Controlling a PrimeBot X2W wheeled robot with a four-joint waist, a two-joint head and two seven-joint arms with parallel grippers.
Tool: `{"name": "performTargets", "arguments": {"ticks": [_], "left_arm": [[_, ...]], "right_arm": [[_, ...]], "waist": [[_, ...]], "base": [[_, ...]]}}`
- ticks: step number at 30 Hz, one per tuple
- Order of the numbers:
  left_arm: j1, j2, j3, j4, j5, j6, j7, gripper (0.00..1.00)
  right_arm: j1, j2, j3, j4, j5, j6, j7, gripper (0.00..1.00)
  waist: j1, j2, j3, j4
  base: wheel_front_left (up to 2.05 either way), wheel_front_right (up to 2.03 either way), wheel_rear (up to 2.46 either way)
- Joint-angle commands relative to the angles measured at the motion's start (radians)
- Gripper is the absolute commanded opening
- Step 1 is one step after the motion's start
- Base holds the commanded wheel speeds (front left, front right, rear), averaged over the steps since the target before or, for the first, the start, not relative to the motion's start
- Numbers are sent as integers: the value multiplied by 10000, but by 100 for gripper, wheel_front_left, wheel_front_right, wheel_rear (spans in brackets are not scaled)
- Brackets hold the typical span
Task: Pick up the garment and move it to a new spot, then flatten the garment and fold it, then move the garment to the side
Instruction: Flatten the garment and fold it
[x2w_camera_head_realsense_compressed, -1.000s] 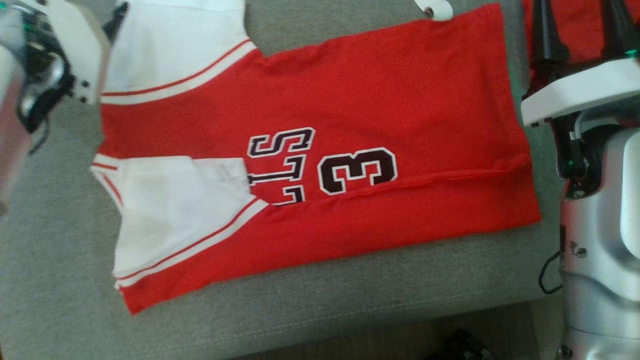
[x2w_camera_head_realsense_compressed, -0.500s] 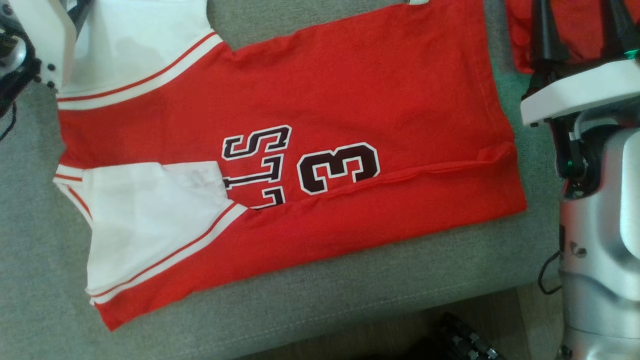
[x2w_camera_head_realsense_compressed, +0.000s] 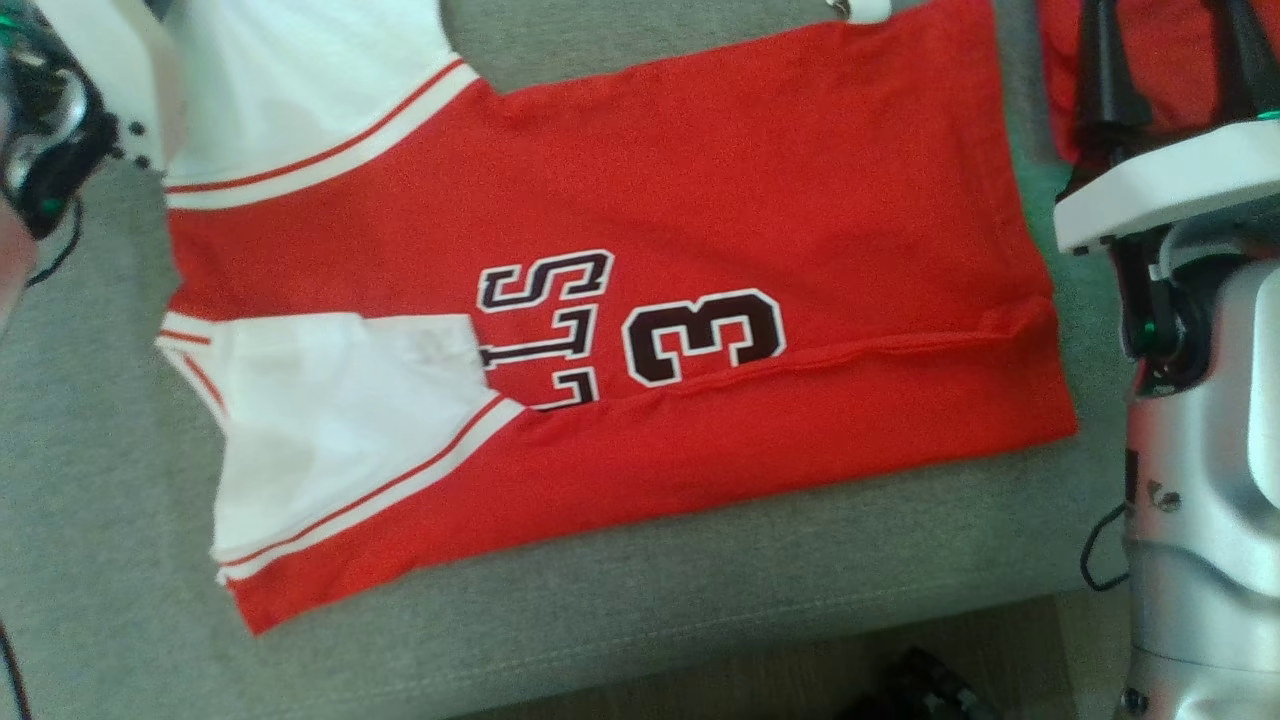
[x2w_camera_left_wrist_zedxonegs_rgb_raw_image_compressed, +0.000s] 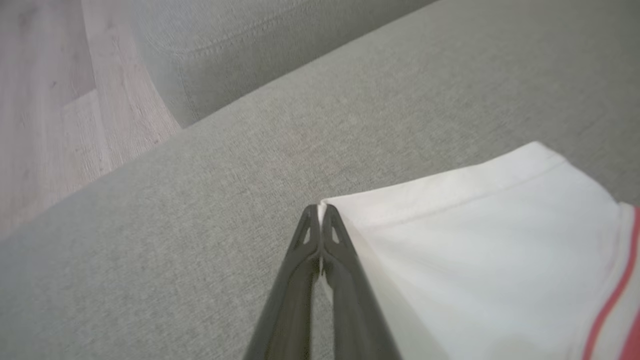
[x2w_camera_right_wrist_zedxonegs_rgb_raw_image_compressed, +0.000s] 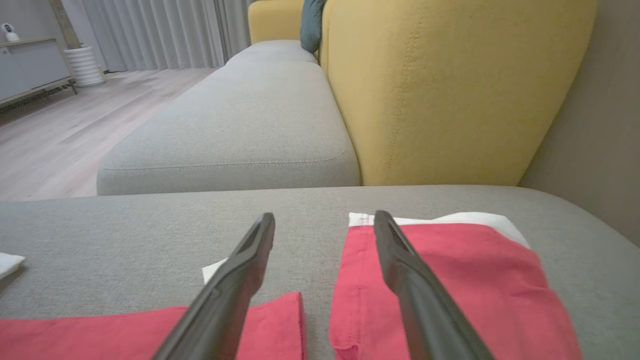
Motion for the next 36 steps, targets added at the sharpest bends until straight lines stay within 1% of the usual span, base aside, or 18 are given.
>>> {"name": "performTargets", "arguments": {"ticks": [1, 3, 5, 10, 14, 16, 22, 26, 32, 36], "left_arm": [[-474, 238, 364, -38, -6, 14, -511, 0], [-446, 120, 379, -20, 1, 14, -970, 0], [-420, 68, 375, -34, 13, 14, -1175, 0], [-129, -154, 225, -339, 36, 14, -1841, 0], [36, -226, 59, -695, 76, 14, -2065, 0], [105, -237, 4, -830, 97, 14, -2133, 0], [243, -205, -123, -1073, 132, 19, -2164, 0], [270, -174, -164, -1163, 136, 53, -2151, 0], [141, -116, -164, -1300, 104, 89, -2062, 0], [95, -102, -166, -1288, 80, 109, -2033, 0]], "right_arm": [[-238, -31, 174, -198, 63, 35, 154, 100], [-246, -31, 199, -21, 40, 35, 300, 100], [-260, -31, 203, 86, 63, 35, 383, 100], [-365, -85, 180, 965, 370, 35, 1123, 100], [-601, -555, 108, 1929, 594, 35, 1632, 100], [-789, -668, -85, 2418, 839, 35, 1825, 100], [-1279, -1211, -134, 3592, 856, 35, 2154, 100], [-1477, -1421, 54, 4121, 1042, 35, 2244, 100], [-1864, -1750, 710, 4684, 1545, 35, 2451, 100], [-2044, -1977, 1157, 4963, 1956, 35, 2830, 100]], "waist": [[0, 0, -275, 358], [0, 0, -413, 624], [0, 0, -473, 752], [0, 0, -735, 1376], [0, 0, -775, 1753], [0, 0, -758, 1880], [0, 0, -695, 2062], [0, 0, -665, 2070], [0, 0, -453, 2039], [0, 0, -362, 2038]], "base": [[0, 0, 0], [0, 0, 0], [0, 0, 0], [0, 0, 0], [0, 0, 0], [0, 0, 0], [0, 0, 0], [0, 0, 0], [0, 0, 0], [0, 0, 0]]}}
